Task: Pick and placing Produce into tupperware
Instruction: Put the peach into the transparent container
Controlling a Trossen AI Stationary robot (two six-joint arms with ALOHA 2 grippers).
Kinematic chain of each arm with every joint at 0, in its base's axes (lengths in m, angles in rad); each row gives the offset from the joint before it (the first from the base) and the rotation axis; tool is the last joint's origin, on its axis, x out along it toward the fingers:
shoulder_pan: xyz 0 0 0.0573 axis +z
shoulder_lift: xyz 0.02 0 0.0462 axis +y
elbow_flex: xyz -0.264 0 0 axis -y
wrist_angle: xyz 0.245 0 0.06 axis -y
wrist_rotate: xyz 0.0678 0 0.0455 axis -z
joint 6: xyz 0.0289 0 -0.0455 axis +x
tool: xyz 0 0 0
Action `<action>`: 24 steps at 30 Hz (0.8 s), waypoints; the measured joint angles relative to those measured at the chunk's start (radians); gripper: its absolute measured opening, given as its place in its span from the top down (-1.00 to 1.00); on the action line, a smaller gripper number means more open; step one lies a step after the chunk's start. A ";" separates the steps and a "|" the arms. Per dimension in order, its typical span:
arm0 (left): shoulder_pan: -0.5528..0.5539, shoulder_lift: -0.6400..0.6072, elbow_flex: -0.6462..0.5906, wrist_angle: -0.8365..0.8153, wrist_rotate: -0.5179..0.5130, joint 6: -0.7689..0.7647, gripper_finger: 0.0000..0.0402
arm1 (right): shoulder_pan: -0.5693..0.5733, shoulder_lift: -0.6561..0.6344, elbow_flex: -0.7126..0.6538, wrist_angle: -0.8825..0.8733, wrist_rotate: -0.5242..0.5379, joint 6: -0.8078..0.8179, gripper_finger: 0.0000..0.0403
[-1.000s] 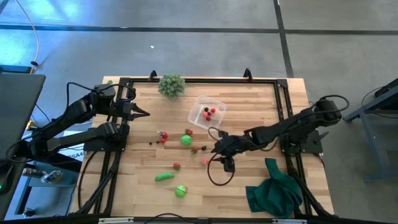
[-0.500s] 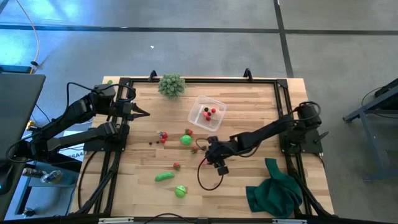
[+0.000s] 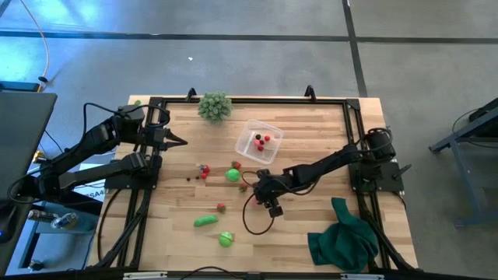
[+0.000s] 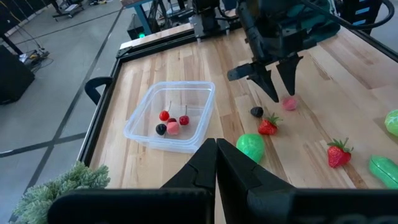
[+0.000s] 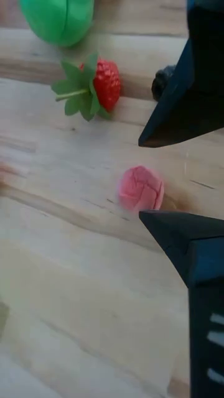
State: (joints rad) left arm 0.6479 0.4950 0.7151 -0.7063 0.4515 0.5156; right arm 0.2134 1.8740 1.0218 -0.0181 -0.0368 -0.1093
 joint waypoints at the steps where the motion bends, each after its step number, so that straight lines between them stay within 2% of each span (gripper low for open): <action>1: 0.000 0.000 0.000 0.000 0.000 0.000 0.99 | -0.004 0.000 0.000 0.000 -0.012 0.000 0.17; 11: 0.000 0.000 0.000 0.000 0.000 0.000 0.99 | -0.005 0.008 0.000 0.005 -0.078 -0.003 0.17; 24: 0.000 0.000 0.000 0.000 0.000 0.000 0.99 | -0.006 0.039 0.000 0.045 -0.076 -0.002 0.17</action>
State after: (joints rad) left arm 0.6479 0.4949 0.7151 -0.7060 0.4515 0.5159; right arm 0.2077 1.9133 1.0222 0.0265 -0.1132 -0.1116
